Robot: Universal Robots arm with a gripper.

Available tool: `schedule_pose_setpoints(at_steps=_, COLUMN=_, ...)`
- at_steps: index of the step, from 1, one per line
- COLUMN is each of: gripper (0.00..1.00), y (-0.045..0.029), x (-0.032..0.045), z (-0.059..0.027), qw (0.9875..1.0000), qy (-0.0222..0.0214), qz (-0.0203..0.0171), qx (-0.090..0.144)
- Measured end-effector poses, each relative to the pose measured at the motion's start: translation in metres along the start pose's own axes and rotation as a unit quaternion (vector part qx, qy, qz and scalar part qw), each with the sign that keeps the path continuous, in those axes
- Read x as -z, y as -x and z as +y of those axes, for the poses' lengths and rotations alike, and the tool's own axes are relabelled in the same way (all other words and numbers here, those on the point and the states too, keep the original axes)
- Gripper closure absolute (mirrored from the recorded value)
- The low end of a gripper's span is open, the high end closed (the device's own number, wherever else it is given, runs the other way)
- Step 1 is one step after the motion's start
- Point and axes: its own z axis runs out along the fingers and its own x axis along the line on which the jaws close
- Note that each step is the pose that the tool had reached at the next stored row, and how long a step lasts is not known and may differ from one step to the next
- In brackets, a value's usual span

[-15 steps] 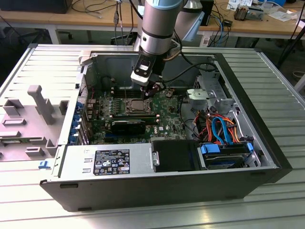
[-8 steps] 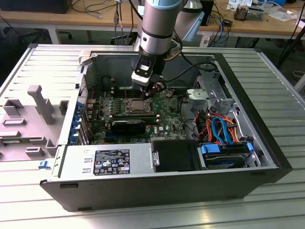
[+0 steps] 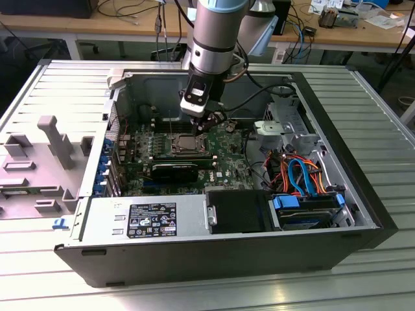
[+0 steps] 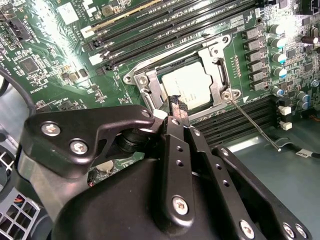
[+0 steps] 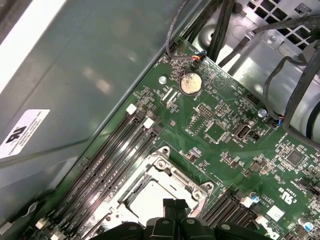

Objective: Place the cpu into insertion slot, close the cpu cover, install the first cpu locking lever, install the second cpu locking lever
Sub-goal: 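Install the first cpu locking lever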

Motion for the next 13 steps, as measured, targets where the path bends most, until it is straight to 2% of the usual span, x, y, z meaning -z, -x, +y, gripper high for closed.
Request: schedule_pose_setpoints(at_steps=13, gripper=0.89, y=0.0, x=0.0, z=0.0, qw=0.9998, qy=-0.0012, qz=-0.0016, qx=0.021)
